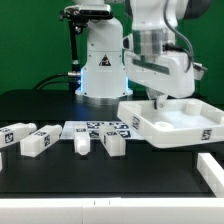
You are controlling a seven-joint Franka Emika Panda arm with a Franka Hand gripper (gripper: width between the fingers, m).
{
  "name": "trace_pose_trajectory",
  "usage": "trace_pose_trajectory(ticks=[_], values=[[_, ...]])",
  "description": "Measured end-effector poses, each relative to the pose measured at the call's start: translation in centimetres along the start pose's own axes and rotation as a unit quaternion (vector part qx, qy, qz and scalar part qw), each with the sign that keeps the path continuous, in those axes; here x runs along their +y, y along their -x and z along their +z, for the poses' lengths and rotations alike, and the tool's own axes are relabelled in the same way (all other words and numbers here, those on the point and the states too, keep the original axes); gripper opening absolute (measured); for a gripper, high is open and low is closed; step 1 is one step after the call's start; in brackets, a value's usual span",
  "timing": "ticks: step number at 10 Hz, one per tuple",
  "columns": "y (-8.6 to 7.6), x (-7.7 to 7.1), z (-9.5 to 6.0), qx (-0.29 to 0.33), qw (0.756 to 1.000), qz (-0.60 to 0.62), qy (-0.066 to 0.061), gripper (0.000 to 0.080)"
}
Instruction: Assemble desk
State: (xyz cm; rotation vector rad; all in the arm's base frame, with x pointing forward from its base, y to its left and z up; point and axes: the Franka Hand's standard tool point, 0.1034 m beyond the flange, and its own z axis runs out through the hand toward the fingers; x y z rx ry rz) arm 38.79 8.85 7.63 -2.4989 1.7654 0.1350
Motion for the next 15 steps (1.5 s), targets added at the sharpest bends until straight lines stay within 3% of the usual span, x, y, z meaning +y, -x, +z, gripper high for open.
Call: trace_pose_trajectory(ticks=[2, 5, 6, 7, 8, 9, 12, 13, 15], values=[[0.8, -0.4, -0.6, -0.008, 0.998, 0.058, -0.010, 0.0057], [0.8, -0.2, -0.4, -0.009, 0.998, 0.054, -0.007, 0.0057], [0.1, -0.3, -0.5, -0.011, 0.999, 0.047, -0.011, 0.0057], [-2.6, -0.7, -0.9, -0.019, 0.997, 0.073, -0.027, 0.0057], [-3.4, 0.1, 0.2, -0.026, 0.989, 0.142, -0.033, 0.0057], [-2.7, 0.5, 0.7, -0.038, 0.986, 0.159, -0.022, 0.0057], [-2.3, 0.4, 0.7, -0.041, 0.987, 0.156, -0.022, 0.0057], [-2.7, 0.4, 0.6, -0.041, 0.986, 0.161, -0.024, 0.0057], [-5.9, -1.1, -0.2, -0.045, 0.980, 0.193, -0.036, 0.0057]])
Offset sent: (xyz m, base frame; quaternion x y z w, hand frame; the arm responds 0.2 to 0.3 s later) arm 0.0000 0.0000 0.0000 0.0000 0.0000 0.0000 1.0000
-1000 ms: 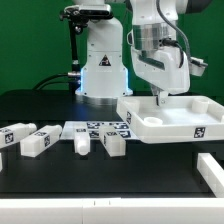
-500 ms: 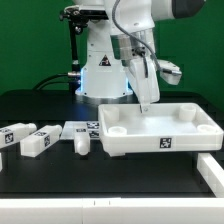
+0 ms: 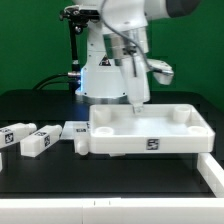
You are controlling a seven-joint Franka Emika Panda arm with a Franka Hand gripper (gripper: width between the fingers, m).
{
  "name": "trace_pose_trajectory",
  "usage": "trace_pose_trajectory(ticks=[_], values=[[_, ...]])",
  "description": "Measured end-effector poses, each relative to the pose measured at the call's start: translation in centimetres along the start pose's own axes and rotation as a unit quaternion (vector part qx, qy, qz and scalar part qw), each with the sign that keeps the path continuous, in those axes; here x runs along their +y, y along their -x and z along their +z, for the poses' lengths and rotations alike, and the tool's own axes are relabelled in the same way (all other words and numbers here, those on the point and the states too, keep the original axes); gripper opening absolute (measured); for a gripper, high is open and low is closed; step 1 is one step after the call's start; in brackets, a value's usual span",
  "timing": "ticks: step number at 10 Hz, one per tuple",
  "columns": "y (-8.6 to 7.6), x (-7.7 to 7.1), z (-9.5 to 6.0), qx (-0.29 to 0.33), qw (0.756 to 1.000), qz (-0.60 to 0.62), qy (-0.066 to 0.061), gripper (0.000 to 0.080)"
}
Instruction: Assemble desk
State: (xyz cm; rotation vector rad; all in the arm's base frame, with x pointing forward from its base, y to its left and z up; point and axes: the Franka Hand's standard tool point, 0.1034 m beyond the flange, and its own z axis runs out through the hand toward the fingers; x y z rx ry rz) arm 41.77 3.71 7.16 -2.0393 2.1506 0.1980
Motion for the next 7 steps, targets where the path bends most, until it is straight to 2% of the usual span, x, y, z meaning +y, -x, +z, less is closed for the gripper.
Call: trace_pose_trajectory(ticks=[1, 2, 5, 6, 7], values=[[-0.8, -1.6, -0.5, -0.001, 1.000, -0.009, -0.009, 0.0057], [-1.4, -2.3, -0.7, -0.004, 1.000, -0.020, -0.017, 0.0057], [-1.3, -1.9, -0.4, -0.004, 1.000, -0.019, -0.013, 0.0057], [-1.4, -2.2, -0.5, -0.006, 1.000, -0.018, -0.008, 0.0057], [-1.6, -4.5, -0.9, -0.009, 1.000, -0.017, -0.011, 0.0057]])
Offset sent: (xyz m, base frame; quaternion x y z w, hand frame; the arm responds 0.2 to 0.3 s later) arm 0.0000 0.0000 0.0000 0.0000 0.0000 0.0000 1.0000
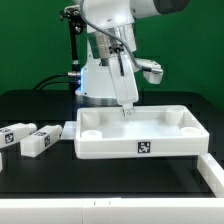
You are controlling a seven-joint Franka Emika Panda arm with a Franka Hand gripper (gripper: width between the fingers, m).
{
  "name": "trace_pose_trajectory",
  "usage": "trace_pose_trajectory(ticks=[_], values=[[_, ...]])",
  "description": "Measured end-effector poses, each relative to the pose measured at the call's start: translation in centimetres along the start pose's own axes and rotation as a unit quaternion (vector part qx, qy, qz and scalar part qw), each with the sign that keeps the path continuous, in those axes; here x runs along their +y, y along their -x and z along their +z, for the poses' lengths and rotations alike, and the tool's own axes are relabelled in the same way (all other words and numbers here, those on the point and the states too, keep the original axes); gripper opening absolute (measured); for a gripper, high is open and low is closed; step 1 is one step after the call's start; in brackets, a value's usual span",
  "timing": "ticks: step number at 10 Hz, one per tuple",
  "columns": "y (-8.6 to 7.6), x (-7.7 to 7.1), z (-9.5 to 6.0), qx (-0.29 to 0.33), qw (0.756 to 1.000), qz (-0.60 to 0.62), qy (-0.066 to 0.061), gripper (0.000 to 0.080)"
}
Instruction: Assemble desk
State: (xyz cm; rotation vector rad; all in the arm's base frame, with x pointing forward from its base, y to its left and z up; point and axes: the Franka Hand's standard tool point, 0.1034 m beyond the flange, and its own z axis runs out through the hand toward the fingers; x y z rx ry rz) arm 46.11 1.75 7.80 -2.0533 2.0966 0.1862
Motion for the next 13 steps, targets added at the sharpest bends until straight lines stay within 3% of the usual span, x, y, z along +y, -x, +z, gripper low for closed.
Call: trace_pose_trajectory(ticks=[1, 2, 4, 8, 10, 11, 13], values=[[-0.1, -1.5, 0.6, 0.002, 1.000, -0.001, -0.003, 0.0057], [-0.3, -2.0, 1.5, 0.005, 1.000, -0.001, 0.001, 0.0057], [-0.5, -2.0, 3.6, 0.013, 1.000, -0.015, 0.019, 0.0057], [-0.6, -1.7, 4.0, 0.014, 1.000, -0.015, 0.023, 0.0057], [-1.3, -3.5, 5.2, 0.017, 1.000, -0.007, 0.020, 0.0057], [-0.8, -4.6, 5.7, 0.018, 1.000, -0.003, 0.017, 0.0057], [-0.3, -5.0, 7.0, 0.023, 1.000, 0.005, 0.020, 0.0057]])
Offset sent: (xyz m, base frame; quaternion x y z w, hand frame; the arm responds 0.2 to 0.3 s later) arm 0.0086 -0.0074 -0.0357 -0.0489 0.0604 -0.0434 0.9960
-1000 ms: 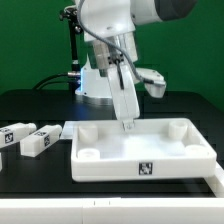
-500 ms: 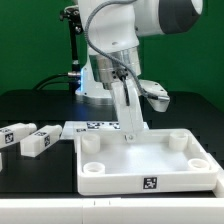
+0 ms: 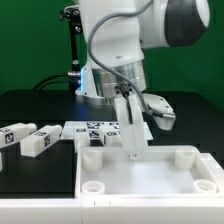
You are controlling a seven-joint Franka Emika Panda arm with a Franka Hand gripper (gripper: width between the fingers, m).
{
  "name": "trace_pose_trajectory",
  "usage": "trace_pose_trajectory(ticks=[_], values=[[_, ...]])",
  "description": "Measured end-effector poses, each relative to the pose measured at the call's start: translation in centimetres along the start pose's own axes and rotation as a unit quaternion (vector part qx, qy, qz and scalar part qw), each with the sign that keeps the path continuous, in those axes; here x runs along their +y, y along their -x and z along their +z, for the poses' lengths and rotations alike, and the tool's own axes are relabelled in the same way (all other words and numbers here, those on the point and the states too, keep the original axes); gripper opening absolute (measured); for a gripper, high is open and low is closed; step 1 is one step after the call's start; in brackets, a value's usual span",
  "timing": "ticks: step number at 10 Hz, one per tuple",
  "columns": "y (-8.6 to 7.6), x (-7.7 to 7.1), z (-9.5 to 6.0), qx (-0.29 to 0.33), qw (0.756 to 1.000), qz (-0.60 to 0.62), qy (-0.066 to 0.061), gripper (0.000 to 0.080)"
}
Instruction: Assemble desk
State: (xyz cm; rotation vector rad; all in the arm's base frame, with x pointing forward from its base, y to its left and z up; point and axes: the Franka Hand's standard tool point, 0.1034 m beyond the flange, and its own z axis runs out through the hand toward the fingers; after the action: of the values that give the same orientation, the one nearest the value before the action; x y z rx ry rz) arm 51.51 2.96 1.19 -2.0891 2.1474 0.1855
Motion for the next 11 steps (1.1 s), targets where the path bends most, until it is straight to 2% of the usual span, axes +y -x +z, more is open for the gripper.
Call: trace_pose_trajectory(ticks=[5, 6, 7, 8, 9, 10, 11], values=[[0.0, -0.1, 0.0, 0.020, 1.000, 0.000, -0.002, 0.0057], [0.0, -0.1, 0.0, 0.020, 1.000, 0.000, -0.002, 0.0239], [0.0, -0.2, -0.2, 0.019, 1.000, -0.008, -0.003, 0.0374], [-0.1, -0.5, -1.4, 0.007, 0.999, -0.045, -0.009, 0.0374], [0.5, -0.3, -2.7, -0.004, 0.997, -0.072, -0.003, 0.0555], [1.7, 0.2, -3.7, -0.009, 0.994, -0.104, 0.011, 0.0620], [2.4, 0.6, -3.8, -0.005, 0.992, -0.130, 0.008, 0.0620]])
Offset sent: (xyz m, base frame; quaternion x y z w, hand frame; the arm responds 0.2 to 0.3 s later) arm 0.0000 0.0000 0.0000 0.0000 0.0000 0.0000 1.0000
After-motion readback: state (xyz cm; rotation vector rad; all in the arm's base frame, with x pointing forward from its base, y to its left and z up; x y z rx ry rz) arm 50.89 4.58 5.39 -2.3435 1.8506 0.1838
